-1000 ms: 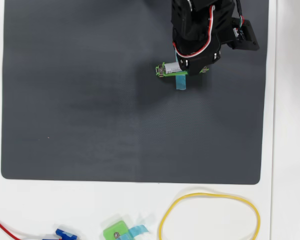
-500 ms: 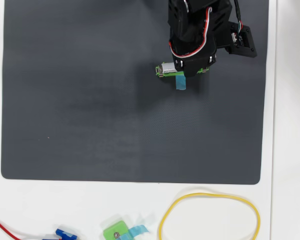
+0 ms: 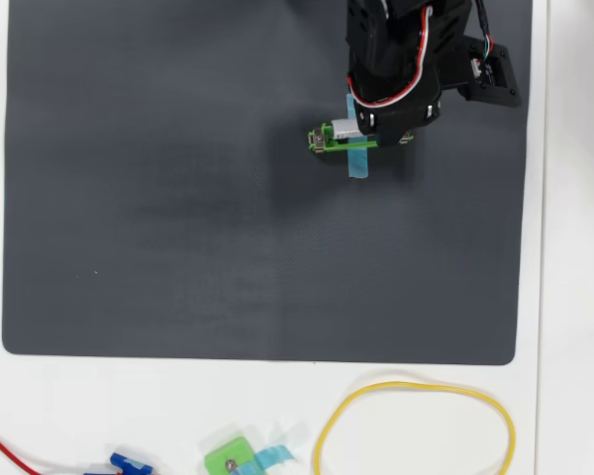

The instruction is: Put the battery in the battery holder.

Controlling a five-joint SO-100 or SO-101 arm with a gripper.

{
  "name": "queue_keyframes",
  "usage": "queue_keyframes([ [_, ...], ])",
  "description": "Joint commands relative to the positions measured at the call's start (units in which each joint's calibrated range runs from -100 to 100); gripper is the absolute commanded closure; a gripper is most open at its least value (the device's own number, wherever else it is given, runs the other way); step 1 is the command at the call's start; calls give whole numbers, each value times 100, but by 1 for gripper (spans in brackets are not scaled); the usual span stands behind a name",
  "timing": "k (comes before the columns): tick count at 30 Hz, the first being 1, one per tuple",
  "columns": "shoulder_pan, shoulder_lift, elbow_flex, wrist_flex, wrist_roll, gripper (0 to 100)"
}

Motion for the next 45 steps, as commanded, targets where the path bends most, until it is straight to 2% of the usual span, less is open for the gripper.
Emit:
queue_keyframes([
  [1,-59,-178,-147,35,-2,100],
  [45,35,325,-235,-52,-7,100],
])
